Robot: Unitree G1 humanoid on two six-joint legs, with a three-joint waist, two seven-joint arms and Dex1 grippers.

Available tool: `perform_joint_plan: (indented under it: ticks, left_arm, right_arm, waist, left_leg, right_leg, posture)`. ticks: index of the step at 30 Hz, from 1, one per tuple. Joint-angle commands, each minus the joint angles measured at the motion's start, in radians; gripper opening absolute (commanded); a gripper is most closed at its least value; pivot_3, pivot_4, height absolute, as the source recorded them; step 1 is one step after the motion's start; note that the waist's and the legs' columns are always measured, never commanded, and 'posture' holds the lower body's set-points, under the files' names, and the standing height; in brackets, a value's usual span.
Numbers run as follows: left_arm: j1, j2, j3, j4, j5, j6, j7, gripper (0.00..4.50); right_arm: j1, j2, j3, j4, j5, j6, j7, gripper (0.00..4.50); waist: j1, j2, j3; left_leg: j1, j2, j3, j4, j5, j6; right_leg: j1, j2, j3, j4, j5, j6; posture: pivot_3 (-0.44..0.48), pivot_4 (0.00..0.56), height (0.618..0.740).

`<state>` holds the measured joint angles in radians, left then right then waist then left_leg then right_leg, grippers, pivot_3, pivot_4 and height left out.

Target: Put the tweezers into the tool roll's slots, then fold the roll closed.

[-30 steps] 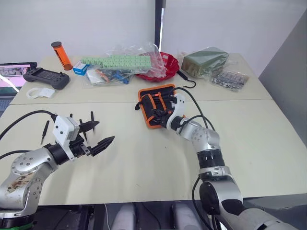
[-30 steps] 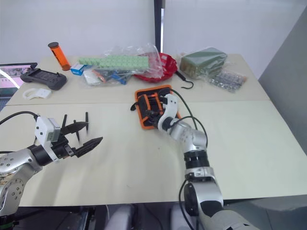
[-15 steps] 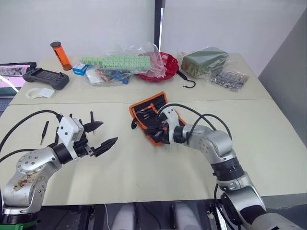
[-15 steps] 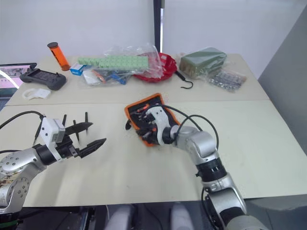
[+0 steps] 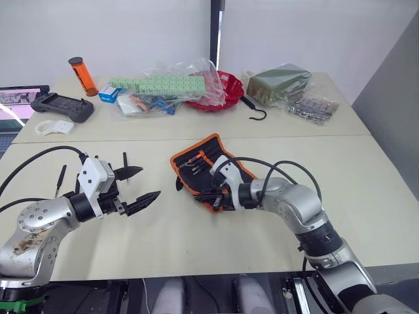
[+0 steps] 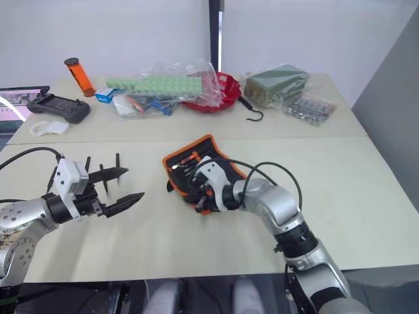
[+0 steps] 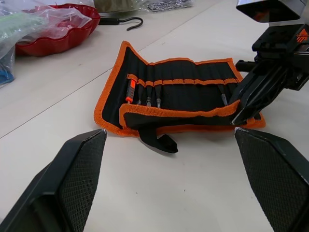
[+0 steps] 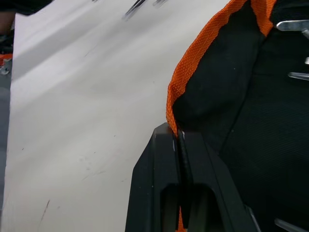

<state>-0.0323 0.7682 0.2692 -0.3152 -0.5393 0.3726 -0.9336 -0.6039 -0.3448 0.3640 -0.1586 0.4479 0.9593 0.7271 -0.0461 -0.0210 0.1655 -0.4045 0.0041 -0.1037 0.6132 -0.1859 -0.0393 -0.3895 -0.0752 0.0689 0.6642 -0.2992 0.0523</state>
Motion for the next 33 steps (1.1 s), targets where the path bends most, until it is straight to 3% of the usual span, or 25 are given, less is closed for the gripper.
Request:
perform_joint_plan:
  ticks: [1, 5, 11, 17, 25, 33]
  left_arm:
    - [-0.054, 0.022, -0.027, 0.031, 0.021, -0.033, -0.038, 4.50]
    - [-0.133, 0.054, -0.107, 0.106, 0.087, -0.096, -0.118, 4.50]
    - [-0.382, 0.077, -0.300, 0.409, 0.299, -0.341, -0.266, 4.50]
    - [-0.679, -0.010, -0.451, 0.773, 0.469, -0.653, -0.361, 4.50]
    - [-0.929, -0.129, -0.554, 1.149, 0.601, -0.917, -0.422, 4.50]
    - [-1.101, -0.210, -0.589, 1.421, 0.698, -1.042, -0.414, 4.50]
  right_arm:
    - [0.013, -0.027, 0.042, -0.029, -0.034, -0.044, 0.031, 0.01]
    - [0.013, -0.035, 0.038, -0.031, -0.044, -0.058, 0.044, 0.01]
    - [0.017, -0.045, 0.017, -0.025, -0.058, -0.068, 0.039, 0.01]
    - [0.020, -0.019, -0.032, -0.032, -0.041, -0.045, 0.004, 0.01]
    - [0.042, -0.008, -0.057, -0.065, -0.037, -0.026, -0.029, 0.01]
    - [0.058, -0.018, -0.061, -0.102, -0.027, -0.012, -0.038, 0.01]
  waist:
    - [0.003, 0.000, 0.000]
    - [0.004, 0.000, 0.000]
    - [0.007, 0.000, 0.000]
    - [0.007, -0.001, 0.000]
    - [0.000, -0.001, 0.001]
    - [0.000, -0.002, 0.001]
  left_leg:
    - [0.000, 0.000, 0.000, 0.000, 0.000, 0.000]
    - [-0.001, 0.000, 0.000, 0.001, 0.000, 0.000]
    - [0.000, 0.000, 0.000, 0.001, 0.000, 0.000]
    - [-0.003, -0.001, -0.001, 0.003, 0.000, 0.000]
    - [-0.003, -0.001, -0.001, 0.003, 0.000, 0.000]
    - [-0.005, -0.003, -0.003, 0.005, 0.000, 0.000]
  right_leg:
    - [0.000, 0.000, 0.000, 0.000, 0.000, 0.000]
    - [0.000, 0.000, 0.000, -0.001, 0.000, 0.000]
    - [0.001, 0.000, -0.001, -0.001, 0.000, 0.000]
    - [0.000, 0.000, -0.001, 0.000, 0.000, 0.000]
    - [-0.001, 0.000, -0.001, 0.001, 0.000, 0.001]
    - [-0.001, 0.000, -0.002, 0.002, 0.000, 0.002]
  posture:
    - [0.000, 0.150, 0.740]
    - [0.000, 0.150, 0.740]
    - [0.000, 0.150, 0.740]
    - [0.000, 0.150, 0.740]
    - [0.000, 0.150, 0.740]
    - [0.000, 0.150, 0.740]
